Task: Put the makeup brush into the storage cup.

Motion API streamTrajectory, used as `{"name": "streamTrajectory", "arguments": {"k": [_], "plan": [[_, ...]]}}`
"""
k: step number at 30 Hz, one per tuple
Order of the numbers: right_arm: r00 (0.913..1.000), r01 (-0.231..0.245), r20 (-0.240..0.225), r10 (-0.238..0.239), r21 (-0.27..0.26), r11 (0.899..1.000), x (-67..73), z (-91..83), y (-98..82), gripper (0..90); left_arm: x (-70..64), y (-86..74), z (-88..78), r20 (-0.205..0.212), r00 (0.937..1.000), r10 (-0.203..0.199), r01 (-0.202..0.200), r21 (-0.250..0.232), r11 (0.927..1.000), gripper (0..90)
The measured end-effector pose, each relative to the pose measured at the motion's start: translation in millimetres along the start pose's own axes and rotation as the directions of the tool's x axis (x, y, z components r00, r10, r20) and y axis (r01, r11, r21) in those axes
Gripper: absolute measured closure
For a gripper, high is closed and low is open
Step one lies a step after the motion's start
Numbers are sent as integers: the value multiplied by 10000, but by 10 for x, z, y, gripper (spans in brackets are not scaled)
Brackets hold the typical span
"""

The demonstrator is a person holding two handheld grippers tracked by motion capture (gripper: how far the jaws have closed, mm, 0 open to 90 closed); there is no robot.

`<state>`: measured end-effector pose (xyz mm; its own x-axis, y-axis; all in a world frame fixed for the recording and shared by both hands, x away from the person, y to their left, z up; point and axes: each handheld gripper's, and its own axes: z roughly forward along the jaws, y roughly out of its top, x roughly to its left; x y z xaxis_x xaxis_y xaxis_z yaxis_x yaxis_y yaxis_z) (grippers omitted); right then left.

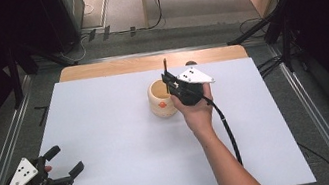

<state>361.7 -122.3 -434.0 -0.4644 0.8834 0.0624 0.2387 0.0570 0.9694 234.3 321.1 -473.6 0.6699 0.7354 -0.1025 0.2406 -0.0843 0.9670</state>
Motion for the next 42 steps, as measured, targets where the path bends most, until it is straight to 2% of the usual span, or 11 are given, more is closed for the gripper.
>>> {"name": "streamTrajectory", "arguments": {"k": [5,10,15,27,33,38,40,42], "plan": [[9998,155,-94,-154,98,9998,21,31,-41,841,-2,1,2,20,10000,34,-34,32,10000,0],[9998,-142,-108,144,179,9997,8,52,-116,840,-12,2,6,46,10000,51,-51,52,10000,0],[9997,-237,-70,240,392,9990,-27,78,-191,840,0,-1,4,15,10000,-18,18,59,10000,0],[9987,-439,-213,459,863,9953,-28,117,-247,830,7,-2,3,17,10000,8,-9,104,9999,0],[9961,-740,-398,782,974,9925,-44,102,-236,724,3,0,5,26,10000,16,-16,121,9999,0],[9976,-610,-274,642,1060,9925,-68,55,-216,645,7,-1,5,20,10000,-1,0,105,9999,0],[9976,-632,-232,660,1042,9925,-96,9,-212,558,4,1,4,26,10000,-21,21,83,10000,0],[9976,-627,-212,655,1133,9916,-106,-8,-209,527,2,0,6,18,10000,-13,13,97,10000,0]]}}
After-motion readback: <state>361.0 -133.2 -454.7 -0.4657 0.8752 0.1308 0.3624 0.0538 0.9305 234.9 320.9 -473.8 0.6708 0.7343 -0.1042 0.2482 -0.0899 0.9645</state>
